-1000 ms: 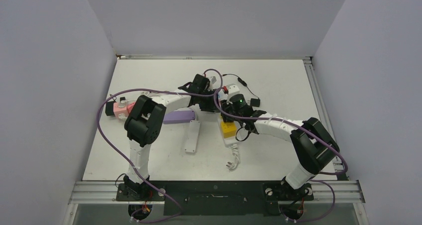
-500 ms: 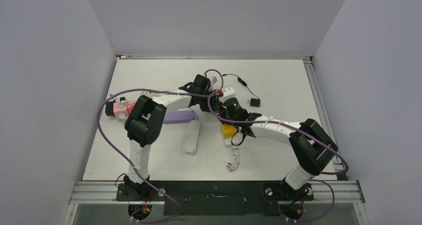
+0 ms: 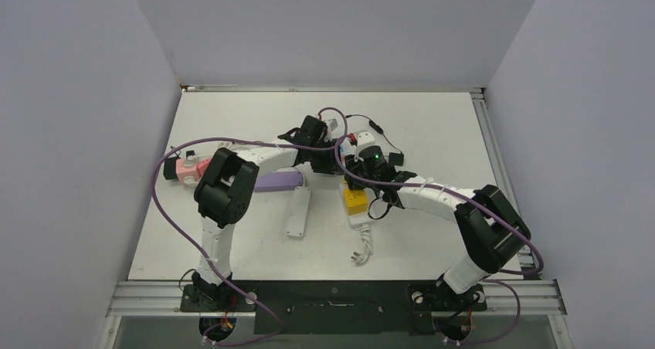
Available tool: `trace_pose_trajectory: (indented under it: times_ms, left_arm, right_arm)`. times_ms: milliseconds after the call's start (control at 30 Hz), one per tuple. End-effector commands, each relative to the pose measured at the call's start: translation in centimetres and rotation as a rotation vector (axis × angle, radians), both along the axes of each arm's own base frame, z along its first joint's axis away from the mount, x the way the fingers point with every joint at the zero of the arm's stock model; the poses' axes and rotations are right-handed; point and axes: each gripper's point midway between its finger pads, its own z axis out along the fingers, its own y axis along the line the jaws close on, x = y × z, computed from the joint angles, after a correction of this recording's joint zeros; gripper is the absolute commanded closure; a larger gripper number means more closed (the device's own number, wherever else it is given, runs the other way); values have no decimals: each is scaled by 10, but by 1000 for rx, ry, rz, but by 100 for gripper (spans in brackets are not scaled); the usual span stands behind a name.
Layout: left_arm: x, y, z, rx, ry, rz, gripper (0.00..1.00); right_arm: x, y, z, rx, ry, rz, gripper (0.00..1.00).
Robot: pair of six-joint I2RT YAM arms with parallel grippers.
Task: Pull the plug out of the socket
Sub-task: Remove the plug from the socket.
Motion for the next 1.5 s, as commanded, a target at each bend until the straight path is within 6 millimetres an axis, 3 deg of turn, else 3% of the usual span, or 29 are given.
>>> trace_pose_trajectory:
  times_ms: [0, 333, 533, 867, 1100, 1467]
  left_arm:
    - [-29, 42, -73, 249, 116, -1, 62]
    - [-30, 43, -74, 254, 118, -3, 62]
    - [-29, 43, -74, 256, 117, -3, 62]
    - [-30, 43, -75, 259, 119, -4, 62]
    - [-30, 43, -76, 261, 120, -6, 62]
    - [-31, 44, -77, 268, 120, -8, 62]
  right_arm:
    - [3, 6, 26, 61, -61, 24, 95]
    - [-6, 22, 28, -87, -136, 51, 95]
    - [-7, 24, 29, -87, -138, 45, 95]
    - [4, 3, 33, 73, -70, 19, 95]
    - [5, 0, 30, 59, -66, 9, 95]
    - [-5, 18, 39, -87, -168, 8, 95]
